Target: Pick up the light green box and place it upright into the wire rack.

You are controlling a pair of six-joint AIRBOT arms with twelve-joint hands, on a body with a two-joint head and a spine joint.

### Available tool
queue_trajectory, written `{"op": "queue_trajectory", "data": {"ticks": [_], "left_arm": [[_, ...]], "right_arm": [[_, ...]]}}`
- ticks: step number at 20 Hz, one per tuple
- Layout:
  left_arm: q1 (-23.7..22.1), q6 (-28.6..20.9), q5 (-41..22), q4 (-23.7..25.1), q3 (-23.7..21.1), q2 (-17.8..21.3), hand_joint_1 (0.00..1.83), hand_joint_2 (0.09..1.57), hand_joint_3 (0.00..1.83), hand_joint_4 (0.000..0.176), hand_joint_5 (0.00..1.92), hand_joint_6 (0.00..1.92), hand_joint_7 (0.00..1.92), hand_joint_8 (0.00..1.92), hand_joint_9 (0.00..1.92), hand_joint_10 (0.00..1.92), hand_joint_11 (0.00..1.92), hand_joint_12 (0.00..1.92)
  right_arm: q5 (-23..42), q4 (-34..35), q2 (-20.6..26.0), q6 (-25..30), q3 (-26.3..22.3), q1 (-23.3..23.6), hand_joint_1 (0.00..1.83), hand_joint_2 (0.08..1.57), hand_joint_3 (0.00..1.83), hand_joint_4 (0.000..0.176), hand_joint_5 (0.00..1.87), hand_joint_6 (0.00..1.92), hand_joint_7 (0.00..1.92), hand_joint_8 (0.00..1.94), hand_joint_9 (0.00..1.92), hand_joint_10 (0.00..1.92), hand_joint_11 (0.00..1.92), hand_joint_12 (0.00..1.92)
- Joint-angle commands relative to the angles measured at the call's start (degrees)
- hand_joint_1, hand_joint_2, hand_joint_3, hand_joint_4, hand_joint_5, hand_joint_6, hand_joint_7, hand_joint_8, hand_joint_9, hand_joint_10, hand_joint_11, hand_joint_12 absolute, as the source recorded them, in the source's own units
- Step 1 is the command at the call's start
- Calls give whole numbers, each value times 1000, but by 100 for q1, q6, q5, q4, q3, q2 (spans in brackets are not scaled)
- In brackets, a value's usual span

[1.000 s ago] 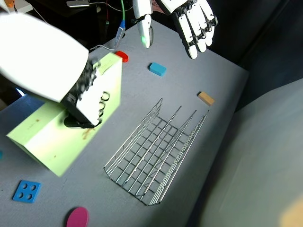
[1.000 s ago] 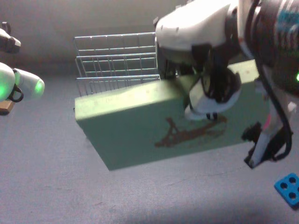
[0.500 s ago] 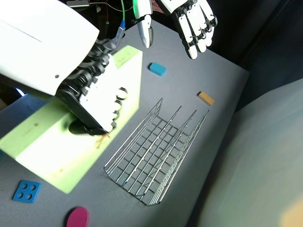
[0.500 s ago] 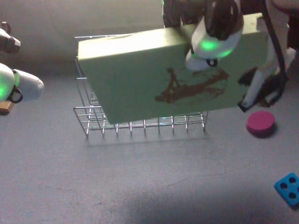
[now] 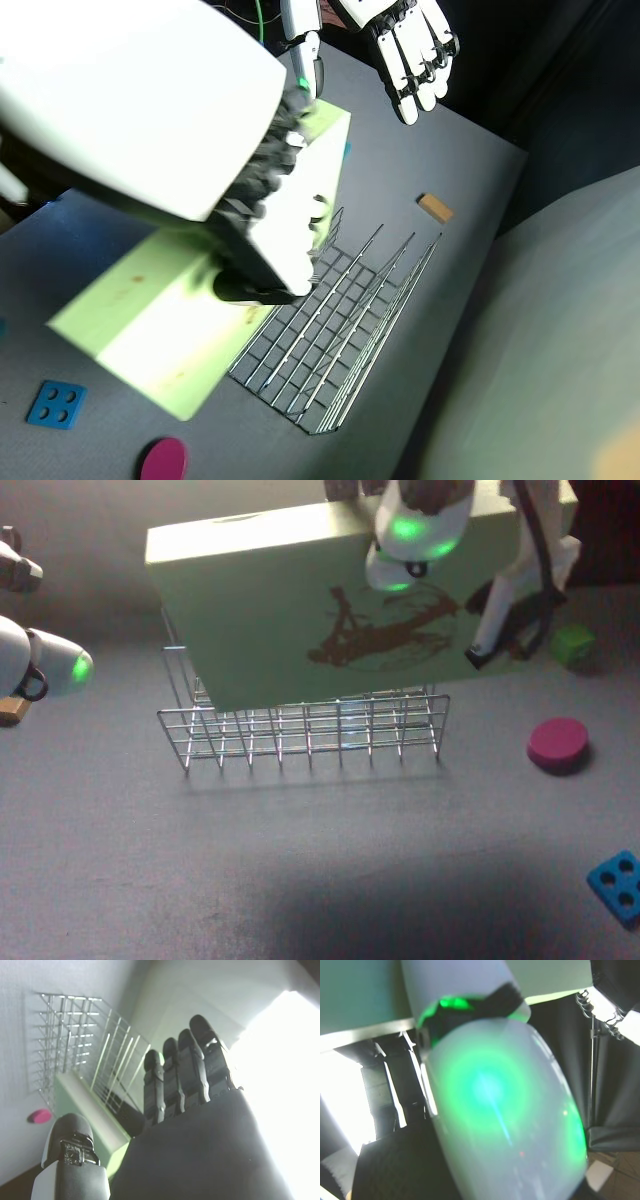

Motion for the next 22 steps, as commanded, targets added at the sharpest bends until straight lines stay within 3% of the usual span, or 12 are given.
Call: {"op": "queue_trajectory", "data": {"ticks": [1, 16, 22], "left_arm": [[-55, 21, -296, 441, -2, 22, 94, 1173, 0, 6, 251, 0, 196, 0, 158, 2, 0, 670], [-132, 22, -361, 577, 43, 20, 94, 1174, 0, 6, 249, 0, 201, 2, 158, 1, 0, 670], [-173, 67, -245, 616, 84, 19, 93, 1175, 1, 6, 249, 0, 203, 2, 158, 0, 0, 669]], "right_arm": [[401, -432, -59, 27, 57, 87, 1251, 1116, 0, 0, 954, 871, 1021, 1145, 805, 1273, 666, 1654], [565, -756, -1013, 697, 919, -151, 1258, 1113, 0, 0, 957, 847, 1033, 1143, 805, 1291, 663, 1649], [590, -767, -1081, 839, 982, -281, 1253, 1124, 1, 0, 930, 885, 1010, 1178, 781, 1304, 637, 1648]]}}
